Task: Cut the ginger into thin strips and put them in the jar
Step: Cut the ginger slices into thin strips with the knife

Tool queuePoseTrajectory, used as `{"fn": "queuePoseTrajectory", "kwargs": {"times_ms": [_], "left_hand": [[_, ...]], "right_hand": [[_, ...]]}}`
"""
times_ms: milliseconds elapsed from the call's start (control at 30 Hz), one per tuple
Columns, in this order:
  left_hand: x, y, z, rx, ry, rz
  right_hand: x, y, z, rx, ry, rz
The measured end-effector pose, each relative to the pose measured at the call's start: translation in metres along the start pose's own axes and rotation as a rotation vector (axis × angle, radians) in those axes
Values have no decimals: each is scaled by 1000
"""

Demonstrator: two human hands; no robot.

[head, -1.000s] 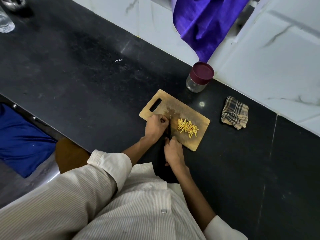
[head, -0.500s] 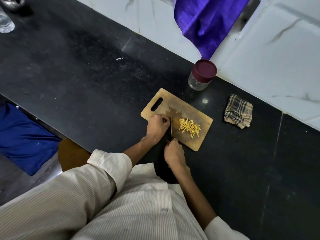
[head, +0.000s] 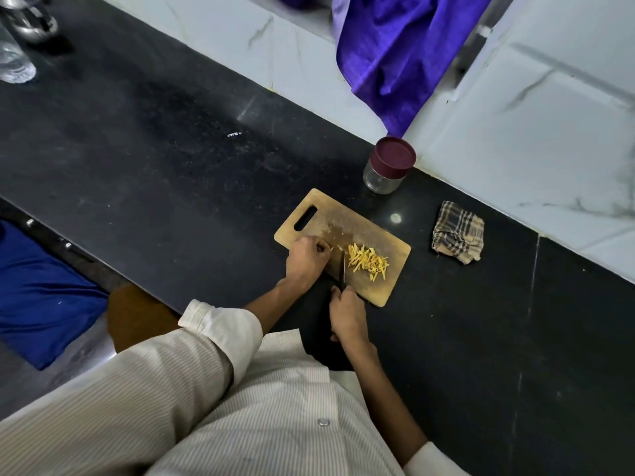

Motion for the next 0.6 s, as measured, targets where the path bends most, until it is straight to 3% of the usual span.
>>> {"fn": "queuePoseTrajectory", "kwargs": {"times_ms": [200,600], "left_hand": [[-2,2,0,-4,40,32],[-5,5,3,-11,119,50]], "right_hand": [[-11,-3,-10,-25,-71,-26],[1,-4,-2,-83,-49,89]]}}
Point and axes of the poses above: each hand's wrist, its own y-axis away from the middle knuckle, its own x-axis out of the palm, z = x × y, the point moved 2 cm from there along -y, towards the middle knuckle, and after that the axes turned 10 degrees about z, right-handed, at the moved point
